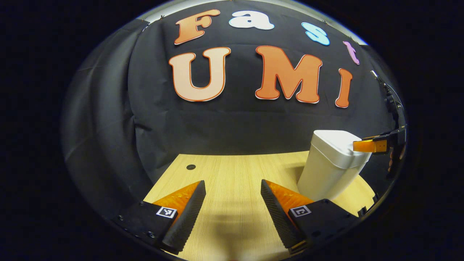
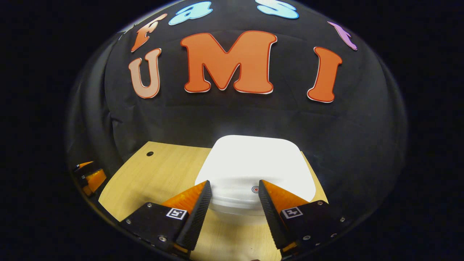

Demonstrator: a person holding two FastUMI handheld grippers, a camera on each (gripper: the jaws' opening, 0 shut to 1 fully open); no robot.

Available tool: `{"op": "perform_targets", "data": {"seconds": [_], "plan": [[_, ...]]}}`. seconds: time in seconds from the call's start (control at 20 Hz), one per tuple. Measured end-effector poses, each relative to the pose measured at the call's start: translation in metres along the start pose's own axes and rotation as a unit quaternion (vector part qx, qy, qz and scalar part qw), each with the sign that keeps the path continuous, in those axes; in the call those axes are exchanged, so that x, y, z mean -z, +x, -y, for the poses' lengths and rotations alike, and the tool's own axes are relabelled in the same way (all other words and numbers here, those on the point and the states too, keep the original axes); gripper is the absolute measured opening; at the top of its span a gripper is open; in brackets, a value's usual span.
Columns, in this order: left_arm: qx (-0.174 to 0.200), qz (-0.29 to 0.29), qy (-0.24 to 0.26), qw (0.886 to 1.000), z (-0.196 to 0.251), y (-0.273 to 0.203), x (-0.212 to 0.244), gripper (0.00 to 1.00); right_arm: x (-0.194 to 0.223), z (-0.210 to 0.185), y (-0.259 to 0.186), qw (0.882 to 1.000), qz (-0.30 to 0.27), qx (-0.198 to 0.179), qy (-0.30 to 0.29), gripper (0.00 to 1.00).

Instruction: Press the lid of the desktop garbage bin to open it, pick up the crumpled paper on the desktop and throw it into the bin, then pick up the pop can on the desktop and drop it into the bin, and finally close the garbage bin lid.

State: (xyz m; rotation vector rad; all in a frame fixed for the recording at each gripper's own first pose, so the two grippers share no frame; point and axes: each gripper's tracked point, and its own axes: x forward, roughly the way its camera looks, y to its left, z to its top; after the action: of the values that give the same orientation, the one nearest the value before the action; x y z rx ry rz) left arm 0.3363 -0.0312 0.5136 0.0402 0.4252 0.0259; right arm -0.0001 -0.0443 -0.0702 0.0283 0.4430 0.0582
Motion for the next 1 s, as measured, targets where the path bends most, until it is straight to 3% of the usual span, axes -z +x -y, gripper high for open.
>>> {"op": "perform_targets", "data": {"seconds": [0.25,0.3,0.55,1.0], "plan": [[0.009,0.046,0.0,0.999,-0.005,-0.005,-0.042,1.0,-0.027,-0.015,-0.012,0.998,0.066,0.001,0.024,0.84],[0.009,0.063,0.005,0.998,-0.008,-0.005,-0.056,0.94,-0.033,-0.021,-0.015,0.996,0.081,0.001,0.025,0.86],[0.0,0.124,0.028,0.992,-0.015,-0.013,-0.094,0.97,-0.042,-0.05,-0.027,0.993,0.121,-0.008,-0.016,0.89],[0.018,0.154,0.032,0.987,-0.008,-0.019,-0.102,0.97,-0.045,-0.099,-0.043,0.986,0.152,-0.048,-0.056,0.89]]}}
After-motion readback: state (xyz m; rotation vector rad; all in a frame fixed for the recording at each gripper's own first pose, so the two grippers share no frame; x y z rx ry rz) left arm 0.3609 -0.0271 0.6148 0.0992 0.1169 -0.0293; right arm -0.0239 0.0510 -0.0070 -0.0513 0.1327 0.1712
